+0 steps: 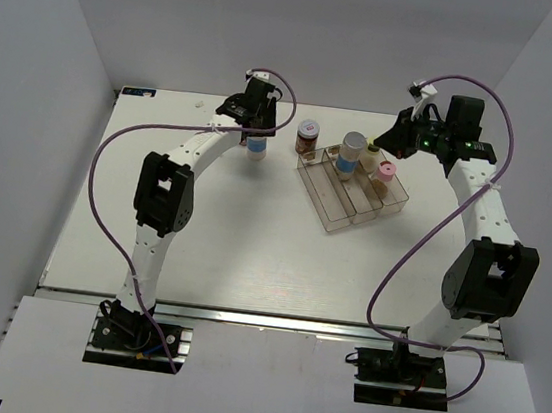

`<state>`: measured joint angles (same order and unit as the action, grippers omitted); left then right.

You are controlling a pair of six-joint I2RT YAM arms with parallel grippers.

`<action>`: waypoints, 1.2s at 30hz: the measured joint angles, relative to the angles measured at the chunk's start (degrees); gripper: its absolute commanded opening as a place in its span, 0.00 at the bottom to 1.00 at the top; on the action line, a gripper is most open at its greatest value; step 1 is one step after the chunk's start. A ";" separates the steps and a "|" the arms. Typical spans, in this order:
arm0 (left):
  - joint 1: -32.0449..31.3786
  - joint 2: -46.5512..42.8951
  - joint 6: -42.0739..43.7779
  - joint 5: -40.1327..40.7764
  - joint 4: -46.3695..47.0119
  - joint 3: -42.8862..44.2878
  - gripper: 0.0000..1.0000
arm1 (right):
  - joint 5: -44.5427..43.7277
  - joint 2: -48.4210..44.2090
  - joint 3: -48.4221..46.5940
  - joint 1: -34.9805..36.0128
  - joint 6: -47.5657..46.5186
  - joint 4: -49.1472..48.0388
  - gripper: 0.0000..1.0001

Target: Organize the condiment bottles

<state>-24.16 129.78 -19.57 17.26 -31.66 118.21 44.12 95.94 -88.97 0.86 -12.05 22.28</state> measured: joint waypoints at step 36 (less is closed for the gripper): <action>-6.64 -31.54 9.33 -45.35 5.53 -29.09 0.04 | 0.94 -4.22 4.87 0.00 2.64 -0.52 0.01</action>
<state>-30.81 98.24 -10.24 -28.10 -26.13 89.12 45.06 91.72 -84.09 0.86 -9.41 21.76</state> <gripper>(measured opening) 0.695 0.019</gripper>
